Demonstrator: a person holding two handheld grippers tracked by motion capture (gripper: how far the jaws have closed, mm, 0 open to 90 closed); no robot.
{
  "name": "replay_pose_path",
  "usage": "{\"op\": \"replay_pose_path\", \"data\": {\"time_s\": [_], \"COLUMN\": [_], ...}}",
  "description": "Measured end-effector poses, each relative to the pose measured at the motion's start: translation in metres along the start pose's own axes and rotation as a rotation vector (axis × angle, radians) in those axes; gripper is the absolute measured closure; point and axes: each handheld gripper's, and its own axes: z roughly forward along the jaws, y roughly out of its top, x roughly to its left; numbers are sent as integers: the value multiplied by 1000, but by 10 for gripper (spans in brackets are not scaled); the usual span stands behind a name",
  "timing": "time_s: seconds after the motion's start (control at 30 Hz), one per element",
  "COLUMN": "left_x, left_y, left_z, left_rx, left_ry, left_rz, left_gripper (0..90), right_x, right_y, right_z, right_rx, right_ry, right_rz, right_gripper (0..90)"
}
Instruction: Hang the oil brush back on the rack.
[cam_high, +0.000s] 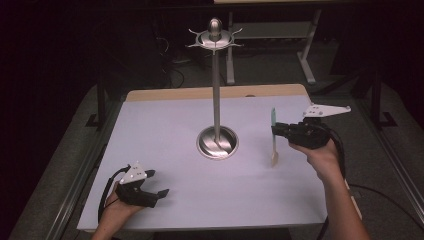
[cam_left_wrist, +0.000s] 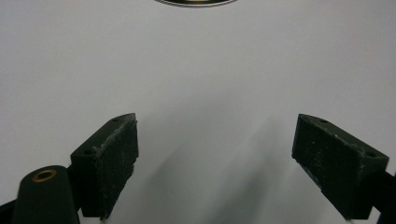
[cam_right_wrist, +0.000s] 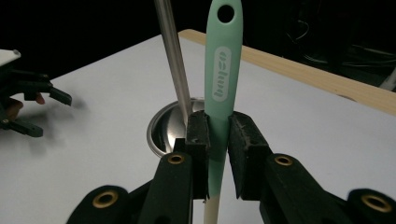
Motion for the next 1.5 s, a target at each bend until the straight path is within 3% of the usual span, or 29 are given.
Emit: {"op": "replay_pose_path", "data": {"time_s": [0.5, 0.93, 1.5], "left_x": [0, -1, 0], "left_y": [0, 1, 0], "left_z": [-1, 0, 0], "left_rx": [-3, -5, -2], "left_ry": [-2, -5, -11], "left_rz": [2, 2, -3], "left_gripper": [142, 142, 142], "right_x": [11, 20, 30], "right_y": [38, 70, 122], "right_z": [-8, -10, -7], "right_rx": [-32, -89, -131], "right_ry": [5, 54, 71], "right_rz": [-53, -79, -136], "right_gripper": [782, 782, 782]}}
